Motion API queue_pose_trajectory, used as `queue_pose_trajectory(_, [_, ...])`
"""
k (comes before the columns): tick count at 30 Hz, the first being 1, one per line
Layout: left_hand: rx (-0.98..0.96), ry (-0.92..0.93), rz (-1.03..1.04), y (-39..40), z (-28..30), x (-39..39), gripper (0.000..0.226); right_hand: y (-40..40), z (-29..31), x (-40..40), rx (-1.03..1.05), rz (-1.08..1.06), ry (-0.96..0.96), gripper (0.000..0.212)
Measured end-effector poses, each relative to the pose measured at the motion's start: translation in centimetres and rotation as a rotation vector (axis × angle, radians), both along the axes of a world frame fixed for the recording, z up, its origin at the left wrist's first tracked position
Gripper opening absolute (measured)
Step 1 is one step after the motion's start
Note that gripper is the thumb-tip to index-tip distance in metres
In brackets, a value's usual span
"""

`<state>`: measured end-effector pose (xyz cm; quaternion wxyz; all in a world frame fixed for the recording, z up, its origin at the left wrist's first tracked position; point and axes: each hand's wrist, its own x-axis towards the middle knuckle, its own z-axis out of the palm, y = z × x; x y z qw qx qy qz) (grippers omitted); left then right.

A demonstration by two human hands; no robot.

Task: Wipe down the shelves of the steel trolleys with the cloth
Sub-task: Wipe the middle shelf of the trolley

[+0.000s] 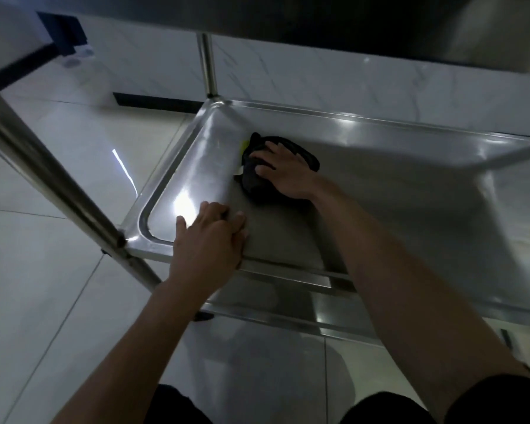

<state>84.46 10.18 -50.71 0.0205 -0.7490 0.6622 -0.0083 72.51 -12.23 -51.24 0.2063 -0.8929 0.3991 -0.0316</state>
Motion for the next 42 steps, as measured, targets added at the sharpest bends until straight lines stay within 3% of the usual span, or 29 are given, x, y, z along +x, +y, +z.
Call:
queue_pose_trajectory(6, [0.056, -0.063, 0.031, -0.8, 0.5, -1.6, 0.045, 0.0, 0.3, -11.0, 0.028, -0.200, 0.002, 0.046])
queue_pose_trajectory(14, [-0.056, 0.130, 0.101, -1.8, 0.8, -3.9, 0.038, 6.2, 1.2, -21.4, 0.046, -0.300, 0.016, 0.044])
queue_pose_trajectory(19, [0.004, 0.016, 0.043, -1.9, 1.1, -3.9, 0.037, 12.4, 0.7, -24.7, -0.017, -0.318, -0.004, 0.042])
queue_pose_trajectory(22, [-0.011, 0.072, 0.080, -1.7, 1.5, -4.2, 0.037, 14.6, 0.6, -25.1, -0.049, -0.357, -0.012, 0.043])
queue_pose_trajectory(26, [0.024, 0.031, 0.018, -1.4, 1.6, -3.3, 0.038, 15.6, 0.9, -24.3, -0.059, -0.365, -0.001, 0.060])
queue_pose_trajectory(29, [-0.019, 0.162, 0.073, -1.2, 2.1, -2.2, 0.030, 16.0, 0.7, -23.4, -0.074, -0.384, -0.025, 0.058])
queue_pose_trajectory(38, [0.022, -0.005, -0.021, 0.3, 2.0, 2.3, 0.032, 17.7, 0.8, -18.7, -0.001, -0.349, -0.011, 0.044])
queue_pose_trajectory(42, [-0.165, 0.223, 0.119, 1.5, 2.0, 3.9, 0.024, 18.4, 1.1, -16.3, 0.023, -0.320, -0.019, 0.045])
